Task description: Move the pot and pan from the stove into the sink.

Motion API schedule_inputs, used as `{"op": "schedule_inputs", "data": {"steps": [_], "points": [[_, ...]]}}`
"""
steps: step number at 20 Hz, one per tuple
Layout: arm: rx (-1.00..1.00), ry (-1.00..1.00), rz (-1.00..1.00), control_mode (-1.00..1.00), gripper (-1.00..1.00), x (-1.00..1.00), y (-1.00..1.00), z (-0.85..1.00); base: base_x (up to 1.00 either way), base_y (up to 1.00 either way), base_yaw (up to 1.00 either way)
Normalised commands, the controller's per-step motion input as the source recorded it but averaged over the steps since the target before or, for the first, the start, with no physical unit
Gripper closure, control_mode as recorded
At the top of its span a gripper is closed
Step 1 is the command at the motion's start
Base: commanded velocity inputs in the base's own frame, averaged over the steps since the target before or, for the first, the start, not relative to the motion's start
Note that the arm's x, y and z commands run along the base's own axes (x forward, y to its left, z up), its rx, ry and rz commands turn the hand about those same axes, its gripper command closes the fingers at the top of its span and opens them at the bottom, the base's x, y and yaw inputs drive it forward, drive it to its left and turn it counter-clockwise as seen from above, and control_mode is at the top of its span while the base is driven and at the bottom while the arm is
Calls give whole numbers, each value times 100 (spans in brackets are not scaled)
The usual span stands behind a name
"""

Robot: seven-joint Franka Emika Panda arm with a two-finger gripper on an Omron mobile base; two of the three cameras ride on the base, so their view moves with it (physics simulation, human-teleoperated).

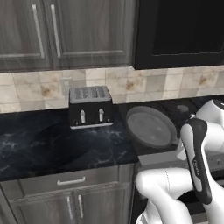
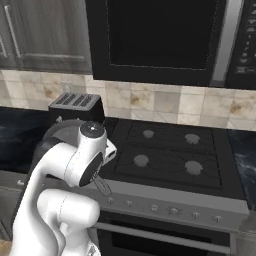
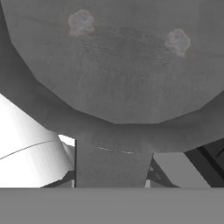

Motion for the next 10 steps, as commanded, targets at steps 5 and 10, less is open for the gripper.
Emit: {"op": "schedule_inputs", "data": {"steps": [5, 10], "points": [[0, 0, 0, 100, 100, 0, 0, 0, -9, 75, 4], [0, 0, 0, 100, 100, 0, 0, 0, -20, 78, 6]]}}
